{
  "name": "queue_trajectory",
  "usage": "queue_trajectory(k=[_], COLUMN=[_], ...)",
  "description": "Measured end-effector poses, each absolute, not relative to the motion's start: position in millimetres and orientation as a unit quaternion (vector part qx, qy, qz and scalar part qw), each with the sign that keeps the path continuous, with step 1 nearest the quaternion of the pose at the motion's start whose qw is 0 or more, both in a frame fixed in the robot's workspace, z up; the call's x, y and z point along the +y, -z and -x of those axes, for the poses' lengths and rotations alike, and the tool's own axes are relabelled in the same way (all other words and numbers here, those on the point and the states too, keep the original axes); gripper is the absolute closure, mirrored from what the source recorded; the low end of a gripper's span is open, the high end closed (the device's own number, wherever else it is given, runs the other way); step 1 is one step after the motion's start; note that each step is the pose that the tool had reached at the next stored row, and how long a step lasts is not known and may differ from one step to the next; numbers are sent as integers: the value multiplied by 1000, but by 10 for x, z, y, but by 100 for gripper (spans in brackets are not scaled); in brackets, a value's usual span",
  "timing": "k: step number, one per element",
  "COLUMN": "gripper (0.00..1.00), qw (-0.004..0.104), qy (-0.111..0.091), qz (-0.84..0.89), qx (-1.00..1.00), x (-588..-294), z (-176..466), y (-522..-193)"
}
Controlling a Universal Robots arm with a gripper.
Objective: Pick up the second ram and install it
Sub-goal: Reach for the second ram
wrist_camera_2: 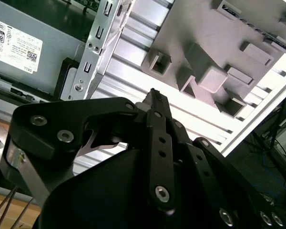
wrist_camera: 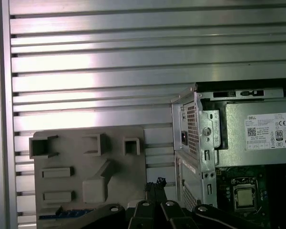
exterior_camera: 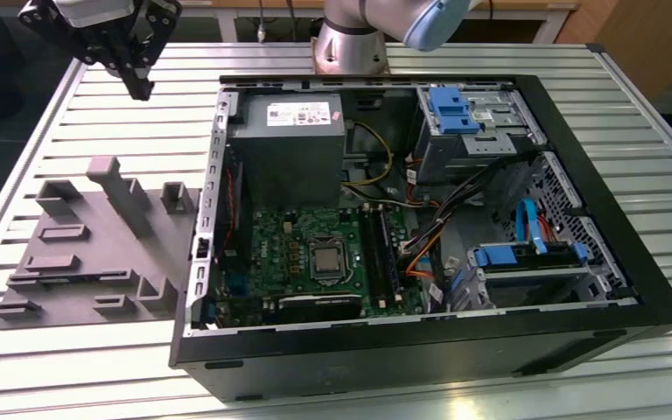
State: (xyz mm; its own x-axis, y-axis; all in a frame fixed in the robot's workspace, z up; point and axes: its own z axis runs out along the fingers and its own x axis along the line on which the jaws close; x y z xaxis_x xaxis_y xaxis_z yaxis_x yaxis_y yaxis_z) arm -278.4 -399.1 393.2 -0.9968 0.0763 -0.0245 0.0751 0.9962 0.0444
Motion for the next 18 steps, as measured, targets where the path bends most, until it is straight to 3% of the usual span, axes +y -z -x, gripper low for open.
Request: queue_trajectory(k=[18], gripper=[89], qw=[13], qy=[-22], qz=[-38], qx=[999], x=[-3991], z=[2934], y=[-3931])
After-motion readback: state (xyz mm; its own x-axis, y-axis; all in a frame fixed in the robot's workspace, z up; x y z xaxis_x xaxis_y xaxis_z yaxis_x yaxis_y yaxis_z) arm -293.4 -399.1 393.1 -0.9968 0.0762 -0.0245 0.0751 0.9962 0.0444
